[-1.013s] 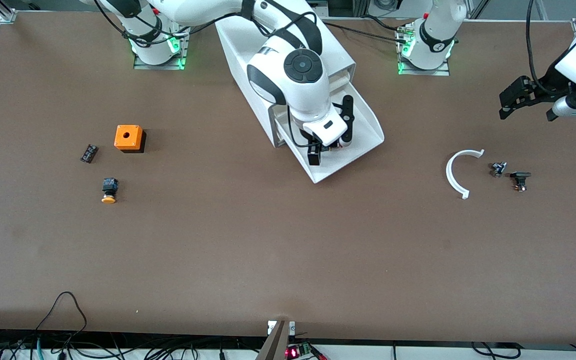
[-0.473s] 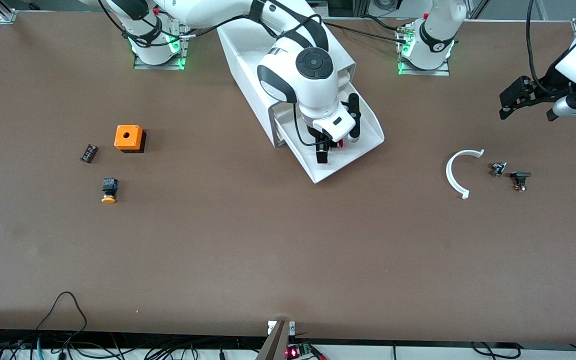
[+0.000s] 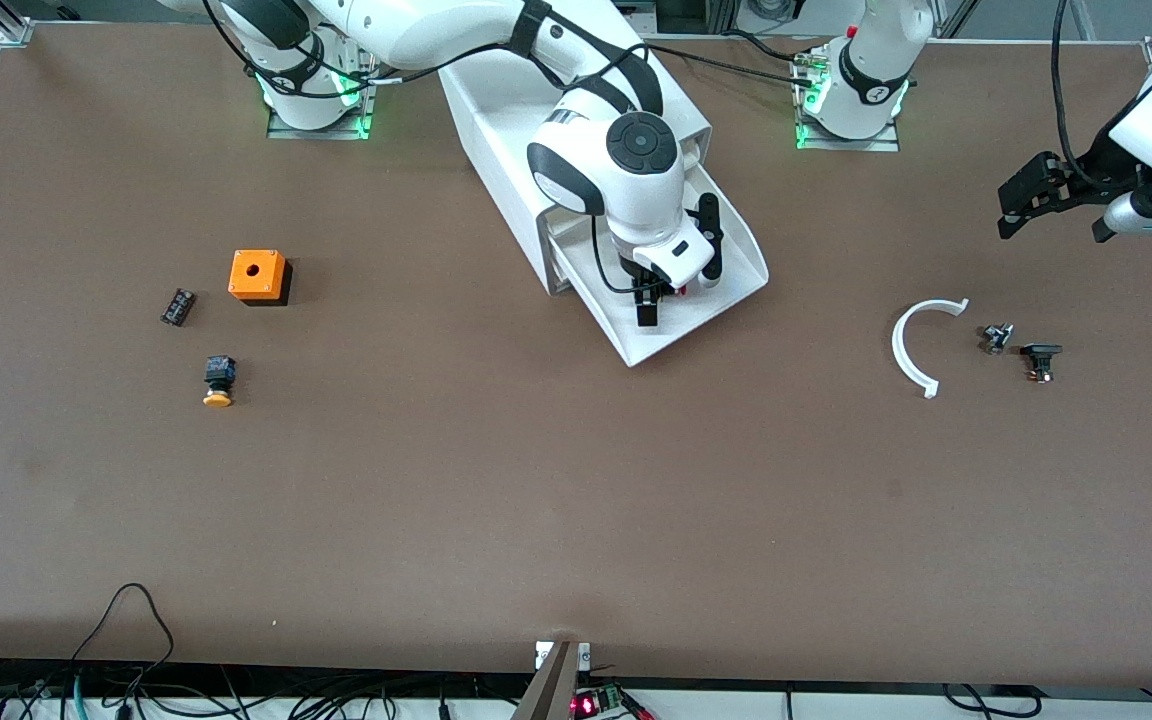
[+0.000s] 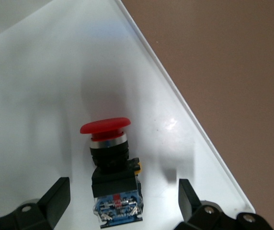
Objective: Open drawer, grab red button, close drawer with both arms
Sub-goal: 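Lower the right gripper and grasp the red push button, then lift the red button out with the right gripper while the left gripper approaches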
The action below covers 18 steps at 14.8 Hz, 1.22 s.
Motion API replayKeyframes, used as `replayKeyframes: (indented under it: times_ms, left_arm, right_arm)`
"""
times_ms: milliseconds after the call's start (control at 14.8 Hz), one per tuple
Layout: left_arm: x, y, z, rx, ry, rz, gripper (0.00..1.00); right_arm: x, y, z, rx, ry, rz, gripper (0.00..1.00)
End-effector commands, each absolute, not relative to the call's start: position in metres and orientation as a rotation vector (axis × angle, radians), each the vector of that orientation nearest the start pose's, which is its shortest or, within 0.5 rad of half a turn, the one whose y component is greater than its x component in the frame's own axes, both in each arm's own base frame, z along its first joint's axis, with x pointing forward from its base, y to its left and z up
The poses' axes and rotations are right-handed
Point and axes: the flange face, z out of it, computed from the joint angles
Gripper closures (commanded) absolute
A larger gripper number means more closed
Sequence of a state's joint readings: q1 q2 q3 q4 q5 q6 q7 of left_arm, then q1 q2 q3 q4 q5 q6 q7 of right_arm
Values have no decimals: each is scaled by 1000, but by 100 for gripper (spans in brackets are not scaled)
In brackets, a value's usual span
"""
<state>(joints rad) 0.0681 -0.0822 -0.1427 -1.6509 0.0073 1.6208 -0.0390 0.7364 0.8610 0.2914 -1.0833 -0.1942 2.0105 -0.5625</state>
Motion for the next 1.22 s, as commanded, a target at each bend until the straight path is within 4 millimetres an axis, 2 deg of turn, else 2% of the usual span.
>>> replayKeyframes:
  times_ms: [0, 135, 338, 473, 810, 945, 1148]
  left_arm:
    - [534, -43, 640, -3097, 51, -94, 0]
    - [533, -43, 640, -3097, 51, -92, 0]
    - [533, -44, 640, -3098, 53, -91, 0]
    - [534, -44, 641, -3101, 60, -96, 0]
    - [534, -45, 640, -3101, 65, -91, 0]
    - [534, -45, 640, -3101, 74, -93, 0]
    - [535, -45, 639, -3106, 77, -93, 0]
  right_arm:
    - [472, 617, 331, -2202, -2187, -106, 0]
    - [472, 617, 328, -2201, -2186, -100, 0]
    - [460, 627, 330, -2191, -2230, -110, 32]
    - [455, 630, 330, -2227, -2236, -124, 47]
    - [455, 630, 335, -2266, -2205, -138, 66]
    - [460, 627, 338, -2282, -2183, -144, 71]
    - [460, 626, 364, -2358, -2093, -195, 71]
